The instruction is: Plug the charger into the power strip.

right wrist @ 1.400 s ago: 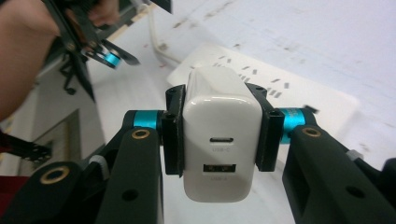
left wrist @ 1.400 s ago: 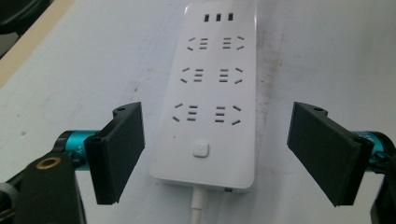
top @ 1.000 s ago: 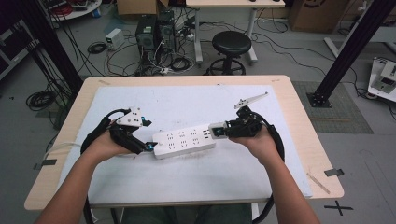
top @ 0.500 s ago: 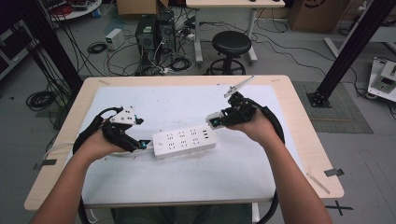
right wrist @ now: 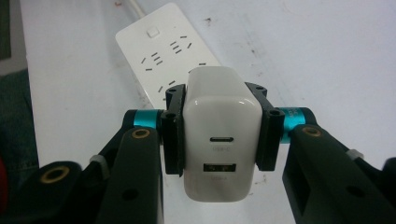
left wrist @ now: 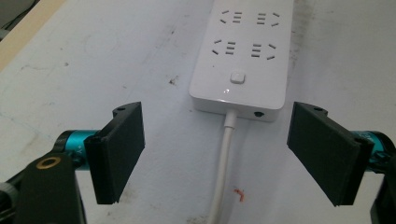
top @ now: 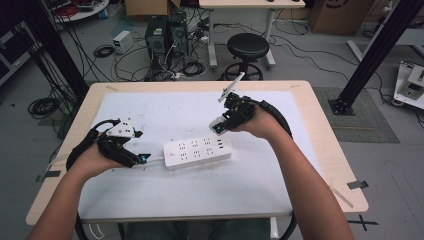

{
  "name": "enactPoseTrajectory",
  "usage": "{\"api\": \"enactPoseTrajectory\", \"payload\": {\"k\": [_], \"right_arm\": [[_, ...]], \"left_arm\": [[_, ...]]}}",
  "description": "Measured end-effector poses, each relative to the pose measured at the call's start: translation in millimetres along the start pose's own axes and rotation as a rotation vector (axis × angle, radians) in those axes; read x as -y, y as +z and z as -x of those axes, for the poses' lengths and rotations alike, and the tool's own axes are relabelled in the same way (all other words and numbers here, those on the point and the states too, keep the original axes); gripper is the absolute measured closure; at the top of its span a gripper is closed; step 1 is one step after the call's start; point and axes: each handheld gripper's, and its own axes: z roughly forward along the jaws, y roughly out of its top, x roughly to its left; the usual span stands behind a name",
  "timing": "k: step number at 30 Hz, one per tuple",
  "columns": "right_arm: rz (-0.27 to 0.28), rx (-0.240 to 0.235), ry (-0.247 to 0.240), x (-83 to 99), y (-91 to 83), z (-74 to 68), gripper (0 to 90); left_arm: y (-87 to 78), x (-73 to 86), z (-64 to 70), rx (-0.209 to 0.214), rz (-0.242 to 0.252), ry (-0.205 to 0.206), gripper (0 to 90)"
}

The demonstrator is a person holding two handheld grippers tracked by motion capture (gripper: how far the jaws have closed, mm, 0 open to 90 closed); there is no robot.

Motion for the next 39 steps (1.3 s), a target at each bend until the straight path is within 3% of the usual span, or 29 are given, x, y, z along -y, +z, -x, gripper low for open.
{"api": "enactPoseTrajectory", "payload": {"k": [1,2,7,8,12,18,20,27,28,35,36,39], "right_arm": [[0.000,0.000,0.000,0.0,0.0,0.0,63.3],[-0.039,-0.008,-0.037,-6.8,5.8,0.9,63.3],[-0.065,-0.014,-0.058,-10.9,10.1,2.2,63.3],[-0.118,-0.036,-0.097,-17.9,20.5,4.9,63.3],[-0.161,-0.050,-0.144,-23.8,32.3,6.9,63.3],[-0.183,-0.055,-0.150,-25.7,37.5,8.0,63.3],[-0.241,-0.067,-0.185,-29.0,50.8,10.3,63.3],[-0.301,-0.068,-0.240,-35.1,62.5,8.2,63.4],[-0.339,-0.062,-0.272,-36.8,67.0,8.1,63.3],[-0.361,-0.052,-0.291,-37.7,71.8,8.5,63.4],[-0.387,-0.049,-0.325,-39.6,77.1,8.5,63.3],[-0.391,-0.042,-0.334,-40.1,77.8,8.3,63.4]], "left_arm": [[0.0,0.0,0.0,0.000,0.000,0.000,19.1],[-0.7,0.5,-0.5,-0.004,-0.003,0.001,19.1],[-1.1,1.1,-1.0,0.000,-0.009,0.003,19.1],[-0.4,3.3,-0.9,-0.001,-0.013,-0.001,19.1],[0.6,5.6,-0.5,-0.002,-0.007,-0.013,19.1],[0.9,8.1,-0.4,-0.002,-0.007,-0.018,19.1],[0.8,8.8,-0.5,-0.004,-0.008,-0.016,19.1],[1.0,12.0,-0.5,-0.003,-0.007,-0.018,19.1],[1.2,14.3,-0.1,-0.005,-0.007,-0.021,19.1],[2.3,19.4,0.8,-0.007,0.002,-0.043,19.1],[2.5,20.9,0.6,-0.006,0.002,-0.045,19.1],[2.4,21.4,0.3,-0.003,0.000,-0.041,19.1]]}}
